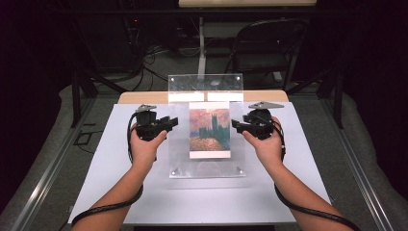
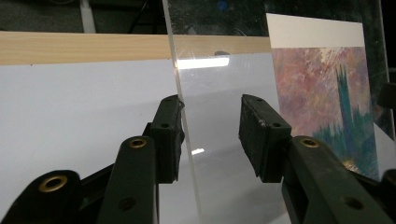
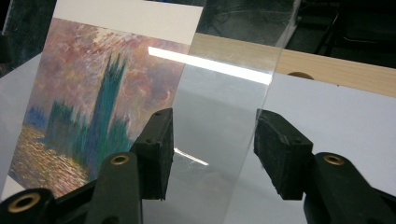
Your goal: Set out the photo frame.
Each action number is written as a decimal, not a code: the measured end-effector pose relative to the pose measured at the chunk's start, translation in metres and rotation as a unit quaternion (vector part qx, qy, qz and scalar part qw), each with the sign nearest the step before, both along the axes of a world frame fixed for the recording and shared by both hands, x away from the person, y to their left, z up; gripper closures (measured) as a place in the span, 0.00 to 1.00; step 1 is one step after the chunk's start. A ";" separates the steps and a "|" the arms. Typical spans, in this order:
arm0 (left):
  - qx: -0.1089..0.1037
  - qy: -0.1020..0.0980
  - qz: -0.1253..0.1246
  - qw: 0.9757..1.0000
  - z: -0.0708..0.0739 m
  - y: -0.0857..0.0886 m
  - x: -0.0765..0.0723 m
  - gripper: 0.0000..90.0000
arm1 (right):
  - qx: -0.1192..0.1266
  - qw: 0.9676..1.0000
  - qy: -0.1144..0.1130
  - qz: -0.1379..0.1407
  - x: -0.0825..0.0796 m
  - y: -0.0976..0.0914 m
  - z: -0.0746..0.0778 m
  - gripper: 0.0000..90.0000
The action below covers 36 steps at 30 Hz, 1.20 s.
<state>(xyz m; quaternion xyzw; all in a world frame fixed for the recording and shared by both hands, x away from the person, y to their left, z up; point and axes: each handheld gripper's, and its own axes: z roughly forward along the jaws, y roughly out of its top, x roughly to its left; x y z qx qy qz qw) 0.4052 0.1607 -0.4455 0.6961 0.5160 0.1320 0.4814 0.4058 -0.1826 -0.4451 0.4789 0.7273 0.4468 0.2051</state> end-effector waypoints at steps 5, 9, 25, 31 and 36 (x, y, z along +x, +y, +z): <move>-0.003 -0.008 -0.004 1.000 0.004 0.003 -0.010 0.70 | 0.000 1.000 -0.011 0.004 -0.010 -0.002 0.004 0.57; 0.001 -0.015 -0.011 1.000 0.006 0.005 -0.017 0.71 | -0.003 1.000 -0.016 0.008 -0.016 -0.003 0.006 0.58; 0.001 -0.034 -0.029 0.999 0.013 0.011 -0.045 0.77 | 0.002 0.999 -0.026 0.034 -0.044 -0.011 0.016 0.63; -0.007 -0.040 -0.037 0.998 0.014 0.015 -0.057 0.80 | -0.002 0.998 -0.037 0.041 -0.056 -0.013 0.018 0.67; -0.006 -0.050 -0.046 0.998 0.015 0.016 -0.067 0.81 | 0.004 0.998 -0.044 0.046 -0.067 -0.017 0.018 0.70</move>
